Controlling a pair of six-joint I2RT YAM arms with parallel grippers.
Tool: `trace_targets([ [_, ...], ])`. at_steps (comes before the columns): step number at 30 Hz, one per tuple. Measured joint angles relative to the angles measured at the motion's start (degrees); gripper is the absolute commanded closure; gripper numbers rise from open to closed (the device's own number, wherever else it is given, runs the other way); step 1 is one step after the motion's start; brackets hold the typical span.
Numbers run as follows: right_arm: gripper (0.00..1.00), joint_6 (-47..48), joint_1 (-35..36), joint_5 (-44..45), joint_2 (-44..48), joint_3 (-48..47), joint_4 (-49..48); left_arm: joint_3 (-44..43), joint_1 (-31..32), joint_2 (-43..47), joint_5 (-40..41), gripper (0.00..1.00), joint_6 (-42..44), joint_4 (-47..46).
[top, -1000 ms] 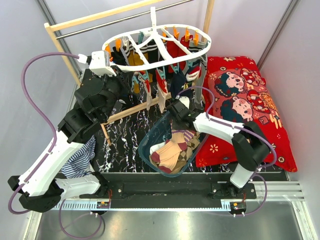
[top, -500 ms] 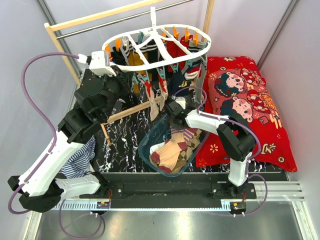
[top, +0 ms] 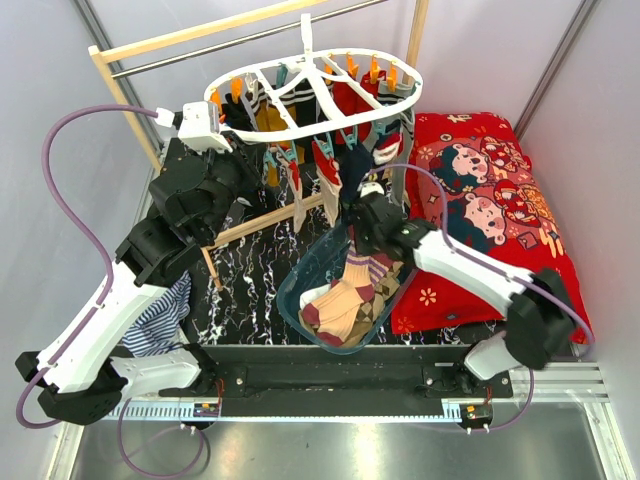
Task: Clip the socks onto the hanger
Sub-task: Pick up the sock from the bin.
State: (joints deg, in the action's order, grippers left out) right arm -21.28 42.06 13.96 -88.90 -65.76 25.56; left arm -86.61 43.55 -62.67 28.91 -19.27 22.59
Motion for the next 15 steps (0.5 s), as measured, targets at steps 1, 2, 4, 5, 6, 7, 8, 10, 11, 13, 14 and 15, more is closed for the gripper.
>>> trace_targets([
  [1, 1.00, 1.4, 0.0, -1.6, 2.3, 1.1, -0.3, 0.0, 0.0, 0.0, 0.0, 0.93, 0.0, 0.0],
  [2, 1.00, 3.1, -0.1, -3.4, 4.7, 2.3, -0.3, 0.0, 0.0, 0.0, 0.0, 0.94, 0.0, 0.0],
  [4, 1.00, 6.6, -0.1, -7.3, 9.5, 4.8, -0.8, 0.0, 0.0, 0.0, 0.0, 0.94, 0.0, 0.0],
  [5, 1.00, 8.5, -0.1, -9.2, 11.7, 5.9, -0.9, 0.0, 0.0, 0.0, 0.0, 0.94, 0.0, 0.0],
  [6, 1.00, 10.2, -0.1, -11.1, 13.9, 6.9, -1.0, 0.0, 0.0, 0.0, 0.0, 0.94, 0.0, 0.0],
  [7, 1.00, 12.0, -0.1, -13.2, 16.0, 7.8, -1.1, 0.0, 0.0, 0.0, 0.0, 0.94, 0.0, 0.0],
  [8, 1.00, 13.3, -0.1, -14.4, 17.5, 8.4, -1.2, 0.0, 0.0, 0.0, 0.0, 0.94, 0.0, 0.0],
  [10, 1.00, 16.5, -0.1, -18.2, 21.1, 9.6, -1.8, 0.0, 0.0, 0.0, 0.0, 0.94, 0.0, 0.0],
  [11, 1.00, 18.0, -0.1, -19.9, 22.6, 9.9, -1.9, 0.0, 0.0, 0.0, 0.0, 0.94, 0.0, 0.0],
  [13, 1.00, 20.1, -0.1, -23.3, 24.8, 10.2, -2.0, 0.0, 0.0, 0.0, 0.0, 0.94, 0.0, 0.0],
  [14, 1.00, 21.1, -0.1, -25.2, 25.7, 10.2, -2.2, 0.0, 0.0, 0.0, 0.0, 0.94, 0.0, 0.0],
  [15, 1.00, 21.7, -0.1, -26.8, 26.4, 10.2, -2.3, 0.0, 0.0, 0.0, 0.0, 0.94, 0.0, 0.0],
])
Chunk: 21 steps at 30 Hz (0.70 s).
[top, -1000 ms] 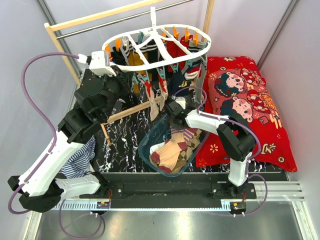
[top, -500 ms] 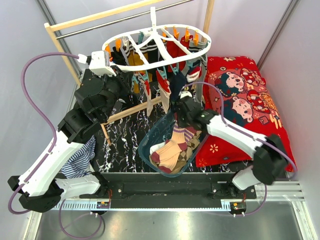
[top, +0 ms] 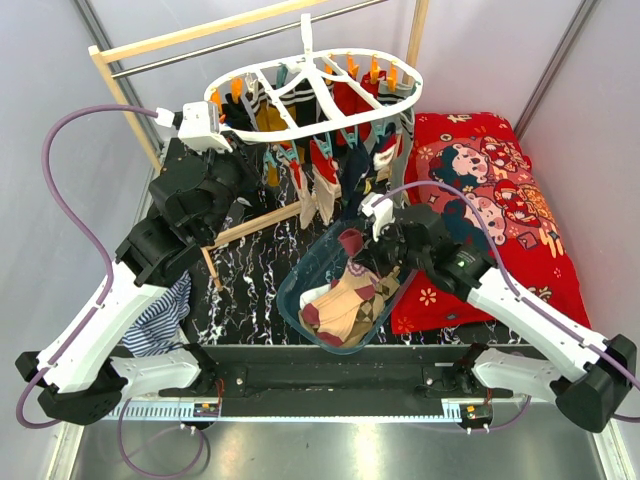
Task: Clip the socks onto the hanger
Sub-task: Pick up the sock from the bin, then clamp the sock onto the hanger.
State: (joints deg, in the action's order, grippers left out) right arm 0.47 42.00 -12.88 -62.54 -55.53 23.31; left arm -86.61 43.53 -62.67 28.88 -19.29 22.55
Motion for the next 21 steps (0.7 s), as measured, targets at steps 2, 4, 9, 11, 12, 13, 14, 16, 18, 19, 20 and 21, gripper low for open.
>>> trace_targets([
  [2, 1.00, 1.1, 0.0, -2.4, 0.9, 0.0, 0.0, 0.0, 0.0, 0.0, 0.0, 0.94, 0.0, 0.0],
  [4, 1.00, 2.2, 0.0, -4.5, 1.4, -0.2, 0.2, 0.0, 0.0, 0.0, 0.0, 0.94, 0.0, 0.0],
  [9, 1.00, 4.8, 0.0, -7.3, 3.0, -2.6, 2.4, 0.0, 0.0, -0.1, 0.0, 0.94, 0.0, 0.0],
  [11, 1.00, 6.0, 0.0, -8.4, 3.3, -5.4, 3.2, 0.0, 0.0, -0.1, 0.0, 0.94, 0.0, 0.0],
  [12, 1.00, 6.5, 0.0, -9.1, 3.3, -6.8, 3.3, 0.0, 0.0, -0.1, 0.0, 0.95, 0.0, 0.0],
  [13, 1.00, 7.3, 0.0, -9.8, 3.1, -8.8, 3.4, -0.1, 0.0, -0.1, 0.0, 0.95, 0.0, 0.0],
  [14, 1.00, 8.0, 0.0, -10.8, 2.8, -10.8, 3.6, -0.1, 0.0, -0.1, -0.1, 0.94, 0.0, 0.0],
  [16, 1.00, 9.6, 0.0, -12.6, 1.7, -15.5, 3.4, -0.2, 0.0, -0.1, -0.1, 0.94, 0.0, 0.0],
  [18, 1.00, 11.1, 0.0, -14.1, 0.5, -18.4, 3.0, -0.3, 0.0, -0.2, -0.2, 0.95, 0.0, 0.0],
  [19, 1.00, 12.1, 0.0, -15.0, -0.5, -20.0, 3.0, -0.4, 0.0, -0.2, -0.2, 0.95, 0.0, 0.0],
  [20, 1.00, 13.0, 0.0, -15.7, -1.5, -21.2, 2.9, -0.5, 0.0, -0.2, -0.2, 0.94, 0.0, 0.0],
  [21, 1.00, 13.7, 0.0, -16.5, -2.6, -22.4, 2.9, -0.5, 0.0, -0.2, -0.3, 0.95, 0.0, 0.0],
])
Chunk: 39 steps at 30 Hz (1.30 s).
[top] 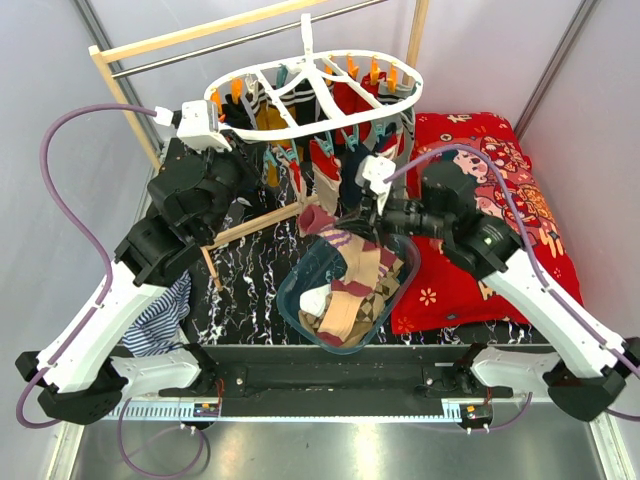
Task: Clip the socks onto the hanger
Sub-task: Clamp the sock onto the hanger.
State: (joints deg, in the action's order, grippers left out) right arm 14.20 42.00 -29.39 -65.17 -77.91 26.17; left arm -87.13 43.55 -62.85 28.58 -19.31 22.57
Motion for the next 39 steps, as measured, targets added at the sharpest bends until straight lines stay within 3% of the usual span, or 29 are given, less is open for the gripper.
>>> trace_targets([
  [13, 1.00, 0.8, 0.0, -6.3, -9.9, -3.2, -7.0, -0.2, 0.0, 0.0, -0.4, 0.95, -0.4, 0.0],
  [21, 1.00, -2.9, 0.0, -5.2, -13.6, -3.9, -14.3, -0.2, 0.0, 0.0, -1.0, 0.95, -0.7, 0.0],
  [39, 1.00, -5.7, 0.0, -1.1, -17.9, -7.7, -19.5, -0.2, 0.0, 0.0, -2.7, 0.95, -1.9, 0.0],
])
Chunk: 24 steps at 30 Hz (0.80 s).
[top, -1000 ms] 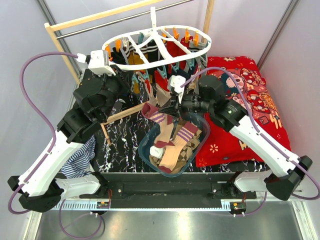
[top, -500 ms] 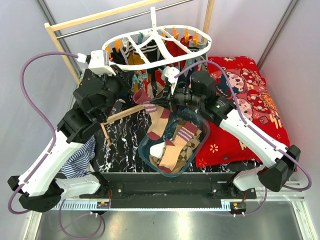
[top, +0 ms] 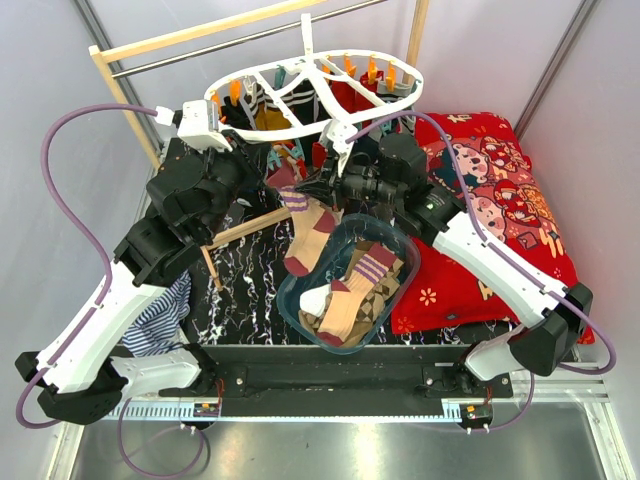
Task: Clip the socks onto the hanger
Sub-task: Clamp the sock onto the hanger.
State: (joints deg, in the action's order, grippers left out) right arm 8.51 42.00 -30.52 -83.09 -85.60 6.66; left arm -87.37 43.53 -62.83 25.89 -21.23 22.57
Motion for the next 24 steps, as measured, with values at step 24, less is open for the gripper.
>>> trace_targets([
  [24, 1.00, -0.9, 0.0, 0.9, -1.1, -1.9, -2.5, 0.0, 0.0, 0.2, 0.0, 0.95, 0.0, 0.0],
])
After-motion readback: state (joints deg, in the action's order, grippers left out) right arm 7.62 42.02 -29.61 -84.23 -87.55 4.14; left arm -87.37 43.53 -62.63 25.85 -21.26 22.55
